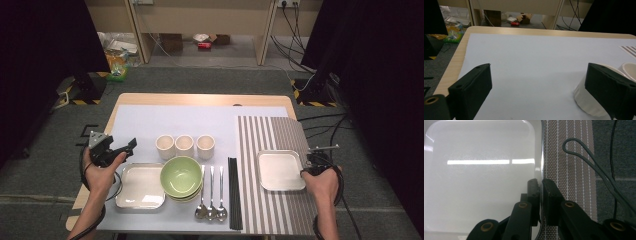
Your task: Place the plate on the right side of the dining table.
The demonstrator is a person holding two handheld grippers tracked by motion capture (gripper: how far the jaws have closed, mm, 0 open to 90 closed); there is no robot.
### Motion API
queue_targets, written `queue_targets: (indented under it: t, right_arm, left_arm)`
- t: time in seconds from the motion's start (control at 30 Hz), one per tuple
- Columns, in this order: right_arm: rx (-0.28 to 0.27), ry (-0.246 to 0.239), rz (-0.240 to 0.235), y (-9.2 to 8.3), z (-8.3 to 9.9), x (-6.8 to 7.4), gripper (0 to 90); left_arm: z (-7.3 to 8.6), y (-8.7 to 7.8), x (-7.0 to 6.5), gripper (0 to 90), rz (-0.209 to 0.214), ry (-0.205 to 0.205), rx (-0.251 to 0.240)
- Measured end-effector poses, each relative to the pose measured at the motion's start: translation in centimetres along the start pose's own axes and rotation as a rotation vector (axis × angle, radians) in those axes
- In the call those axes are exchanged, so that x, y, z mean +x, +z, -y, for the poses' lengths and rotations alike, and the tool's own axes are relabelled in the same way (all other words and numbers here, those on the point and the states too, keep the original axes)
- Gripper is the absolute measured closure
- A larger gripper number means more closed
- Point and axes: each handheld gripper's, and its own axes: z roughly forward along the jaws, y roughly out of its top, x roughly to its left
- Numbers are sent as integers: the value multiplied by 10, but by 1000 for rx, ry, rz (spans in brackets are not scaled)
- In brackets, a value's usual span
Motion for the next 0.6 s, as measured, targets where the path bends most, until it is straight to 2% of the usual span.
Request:
queue_targets:
  t: [0.2,0.27,0.37,0.6]
  right_arm:
    - [-9,-9,16,-1,-1,1,806]
    - [-26,-1,23,-3,-3,2,749]
    - [-40,12,23,-5,-4,3,691]
    - [-72,30,7,-8,-7,6,620]
  left_arm:
    - [0,0,-1,64,1,-1,-2]
    - [0,0,0,64,1,0,-1]
    - [0,0,0,65,-1,0,-1]
    - [1,0,0,70,0,4,4]
